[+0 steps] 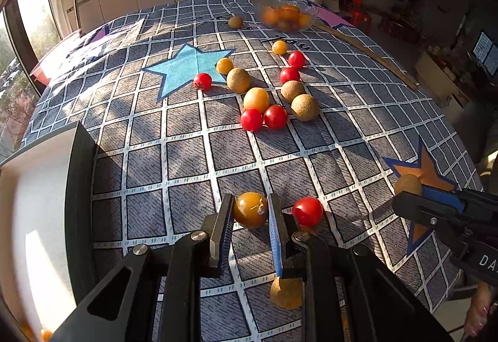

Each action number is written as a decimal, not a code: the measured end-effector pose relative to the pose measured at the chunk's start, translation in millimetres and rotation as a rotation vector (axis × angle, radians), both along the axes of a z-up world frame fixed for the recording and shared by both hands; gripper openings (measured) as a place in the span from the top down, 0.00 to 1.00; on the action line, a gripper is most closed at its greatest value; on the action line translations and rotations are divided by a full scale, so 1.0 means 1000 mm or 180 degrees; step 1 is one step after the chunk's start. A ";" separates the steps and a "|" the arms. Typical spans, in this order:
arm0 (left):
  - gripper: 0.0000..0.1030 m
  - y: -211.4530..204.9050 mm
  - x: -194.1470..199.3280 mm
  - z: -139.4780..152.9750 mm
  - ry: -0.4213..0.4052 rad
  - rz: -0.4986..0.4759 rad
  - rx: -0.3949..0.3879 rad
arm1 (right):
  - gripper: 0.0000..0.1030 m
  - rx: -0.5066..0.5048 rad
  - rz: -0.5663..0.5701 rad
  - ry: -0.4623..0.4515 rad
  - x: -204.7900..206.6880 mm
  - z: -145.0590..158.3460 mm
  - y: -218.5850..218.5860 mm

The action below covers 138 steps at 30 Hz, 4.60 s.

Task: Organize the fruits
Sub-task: 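Carry the tomato with the left tool while the right tool carries the kiwi over the tray, then open both tools to drop the tomato and kiwi into the tray, then move both tools back over the fruits on the tablecloth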

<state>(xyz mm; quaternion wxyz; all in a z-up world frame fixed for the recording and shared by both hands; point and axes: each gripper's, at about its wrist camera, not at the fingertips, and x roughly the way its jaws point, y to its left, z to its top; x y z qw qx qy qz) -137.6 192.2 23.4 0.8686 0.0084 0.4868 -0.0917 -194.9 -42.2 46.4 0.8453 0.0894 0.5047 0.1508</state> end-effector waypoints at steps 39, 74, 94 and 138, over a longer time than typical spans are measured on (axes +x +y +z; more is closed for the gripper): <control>0.78 0.243 -0.095 0.022 -0.0205 0.1221 -0.0125 | 0.73 -0.0233 0.1324 -0.0085 -0.040 0.033 0.261; 0.23 0.240 -0.101 0.003 -0.0062 0.1303 0.0159 | 0.21 -0.0049 0.1144 -0.0019 -0.013 0.034 0.269; 0.23 0.147 -0.100 0.045 -0.0282 0.0739 0.0101 | 0.00 0.0804 0.0491 0.0052 -0.027 0.036 0.104; 0.34 -0.016 -0.039 -0.010 0.0046 -0.0037 0.0414 | 0.24 -0.0501 0.0145 -0.0205 0.049 -0.017 0.038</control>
